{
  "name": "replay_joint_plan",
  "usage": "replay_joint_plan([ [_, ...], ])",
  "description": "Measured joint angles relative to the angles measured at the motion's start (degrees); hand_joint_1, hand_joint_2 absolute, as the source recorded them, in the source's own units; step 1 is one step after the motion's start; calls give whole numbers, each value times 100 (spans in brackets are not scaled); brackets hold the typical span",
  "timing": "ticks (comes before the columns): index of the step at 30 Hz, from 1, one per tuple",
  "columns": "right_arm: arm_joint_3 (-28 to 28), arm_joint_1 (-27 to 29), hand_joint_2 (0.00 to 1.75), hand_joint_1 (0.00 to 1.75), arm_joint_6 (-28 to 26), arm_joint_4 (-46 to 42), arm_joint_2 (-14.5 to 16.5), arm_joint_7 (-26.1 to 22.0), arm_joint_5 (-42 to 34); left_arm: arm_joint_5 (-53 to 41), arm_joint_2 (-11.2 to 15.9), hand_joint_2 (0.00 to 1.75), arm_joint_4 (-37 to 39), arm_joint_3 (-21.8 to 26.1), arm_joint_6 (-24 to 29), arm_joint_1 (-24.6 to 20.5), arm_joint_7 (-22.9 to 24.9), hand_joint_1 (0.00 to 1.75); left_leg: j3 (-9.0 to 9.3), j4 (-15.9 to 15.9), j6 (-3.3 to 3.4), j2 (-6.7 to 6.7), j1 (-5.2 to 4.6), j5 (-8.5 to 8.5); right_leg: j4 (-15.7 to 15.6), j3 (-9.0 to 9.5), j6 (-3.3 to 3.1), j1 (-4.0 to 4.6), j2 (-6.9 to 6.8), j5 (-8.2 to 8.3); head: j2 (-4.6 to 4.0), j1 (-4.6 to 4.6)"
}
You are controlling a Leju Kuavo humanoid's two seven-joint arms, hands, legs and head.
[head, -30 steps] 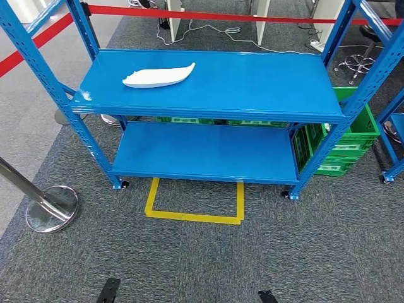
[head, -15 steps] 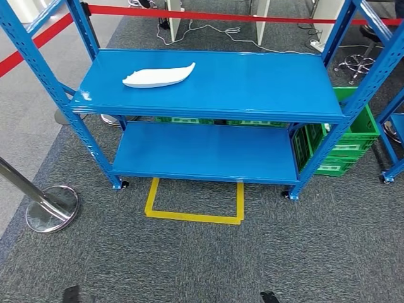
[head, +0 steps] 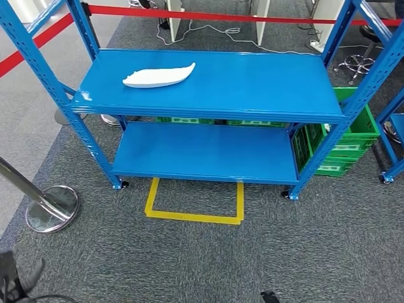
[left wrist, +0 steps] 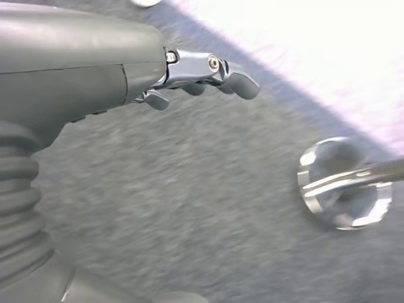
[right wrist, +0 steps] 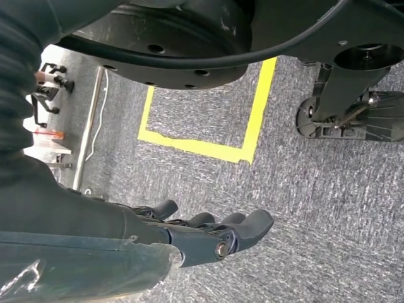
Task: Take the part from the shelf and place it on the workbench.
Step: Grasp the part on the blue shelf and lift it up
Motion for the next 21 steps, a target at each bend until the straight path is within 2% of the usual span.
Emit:
replay_joint_plan([
  [5, -10, -11, 175, 0, 11, 0, -3, -31, 101, 47, 171, 175, -160, -342, 162, -533, -517, 0, -1, 0, 1, -1, 0, 4, 0, 0, -3, 0, 0, 5, 0, -1],
  [8, -13, -16, 175, 0, 17, 0, -11, -61, 184, 370, 213, 175, -365, -682, 218, -851, -628, 0, -1, 0, -1, 0, 0, 6, 0, -1, -5, 0, 5, 9, 0, -1],
  [13, -25, -25, 175, 0, 43, 0, -19, -69, 367, 902, 213, 175, -745, -1676, 531, -1217, -654, 0, -2, 1, 0, 0, 0, 8, 0, -4, -6, 0, 3, 10, 0, -1],
  [21, -27, -123, 175, 0, 84, 0, -24, 25, 604, 453, 134, 175, -1075, -3443, 1031, -1996, -242, 0, -6, 1, 0, 3, -2, 17, -1, -6, -4, -2, 14, 27, 0, 0],
])
